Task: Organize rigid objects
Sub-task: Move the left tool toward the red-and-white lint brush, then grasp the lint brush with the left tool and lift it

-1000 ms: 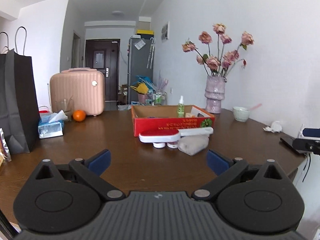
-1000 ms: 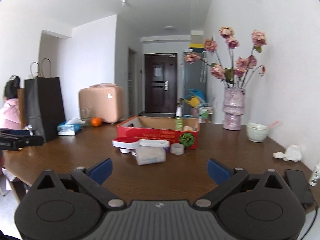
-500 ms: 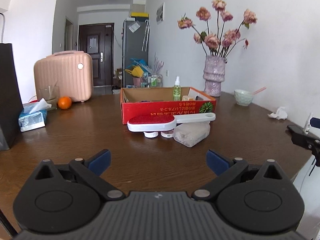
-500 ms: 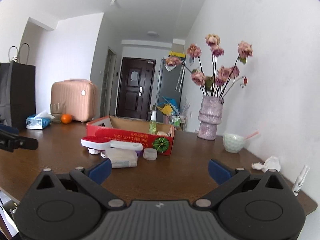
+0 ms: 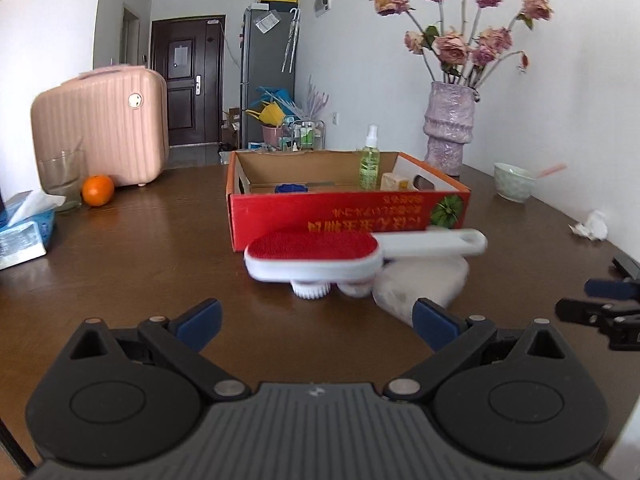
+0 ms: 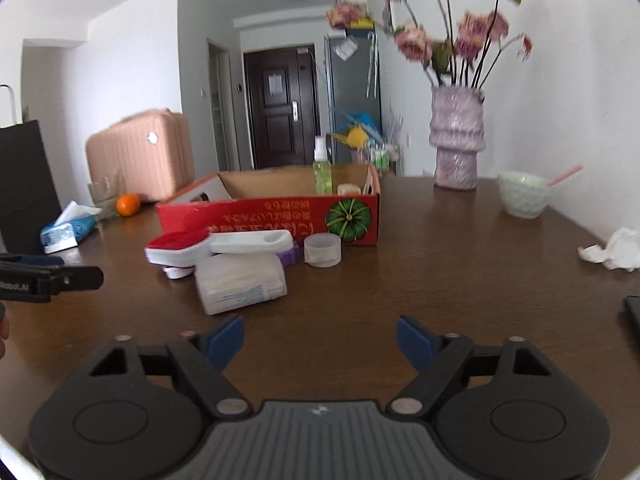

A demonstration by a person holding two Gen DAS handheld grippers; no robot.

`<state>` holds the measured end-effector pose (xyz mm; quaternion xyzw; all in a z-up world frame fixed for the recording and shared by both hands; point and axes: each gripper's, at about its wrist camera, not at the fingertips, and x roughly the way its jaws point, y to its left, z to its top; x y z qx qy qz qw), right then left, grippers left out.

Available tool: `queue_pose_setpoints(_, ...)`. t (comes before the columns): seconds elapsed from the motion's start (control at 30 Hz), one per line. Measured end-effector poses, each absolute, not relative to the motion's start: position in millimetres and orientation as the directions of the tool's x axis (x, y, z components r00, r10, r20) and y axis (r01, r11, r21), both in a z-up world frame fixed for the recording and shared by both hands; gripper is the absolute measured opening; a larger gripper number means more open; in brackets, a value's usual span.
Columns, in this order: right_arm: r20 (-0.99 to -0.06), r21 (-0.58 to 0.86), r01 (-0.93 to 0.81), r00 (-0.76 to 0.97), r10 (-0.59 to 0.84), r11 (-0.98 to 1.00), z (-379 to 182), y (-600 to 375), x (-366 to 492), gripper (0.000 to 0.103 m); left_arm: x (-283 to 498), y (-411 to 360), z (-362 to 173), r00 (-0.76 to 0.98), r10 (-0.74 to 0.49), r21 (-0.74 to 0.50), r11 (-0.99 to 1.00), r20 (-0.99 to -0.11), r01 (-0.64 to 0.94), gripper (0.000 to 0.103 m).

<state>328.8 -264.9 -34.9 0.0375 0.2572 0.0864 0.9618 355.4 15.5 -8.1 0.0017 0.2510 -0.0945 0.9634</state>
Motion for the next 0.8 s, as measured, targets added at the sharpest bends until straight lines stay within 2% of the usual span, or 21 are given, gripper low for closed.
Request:
queue_pose_setpoints(0.23,-0.489,0.286,-0.161,0.823,0.288,0.945,-38.0,-266.9,398.5,0.064,432.9,32.9,-8.0,0.819,-0.249,-0.152,0.968,-0.517,0.199,0.103)
queue_pose_setpoints(0.33,-0.485,0.348,-0.144,0.818,0.309,0.926,-39.4,-268.3,421.8,0.049,466.3,45.0,-7.5,0.808,-0.213,-0.151,0.976,-0.549,0.155,0.103)
queue_pose_setpoints(0.47,-0.49,0.416,-0.119,0.806,0.333,0.901,-47.2,-270.4,439.4,0.036,497.0,65.8,-14.3,0.762,-0.296,-0.28,0.947,-0.575,0.157,0.101)
queue_pose_setpoints(0.53,-0.497,0.44,-0.105,0.799,0.339,0.892,-51.6,-271.7,445.9,0.032,504.8,70.6,-21.8,0.748,-0.315,-0.312,0.938,-0.584,0.151,0.096)
queue_pose_setpoints(0.67,-0.445,0.452,-0.111,0.832,0.332,0.885,-42.3,-273.1,447.5,0.032,511.5,77.4,-36.9,0.724,-0.326,-0.361,0.926,-0.608,0.113,0.094)
queue_pose_setpoints(0.8,-0.463,0.419,-0.094,0.833,0.302,0.903,-40.7,-272.0,464.1,0.03,514.2,82.1,-40.9,0.713,-0.344,-0.389,0.915,-0.611,0.107,0.095)
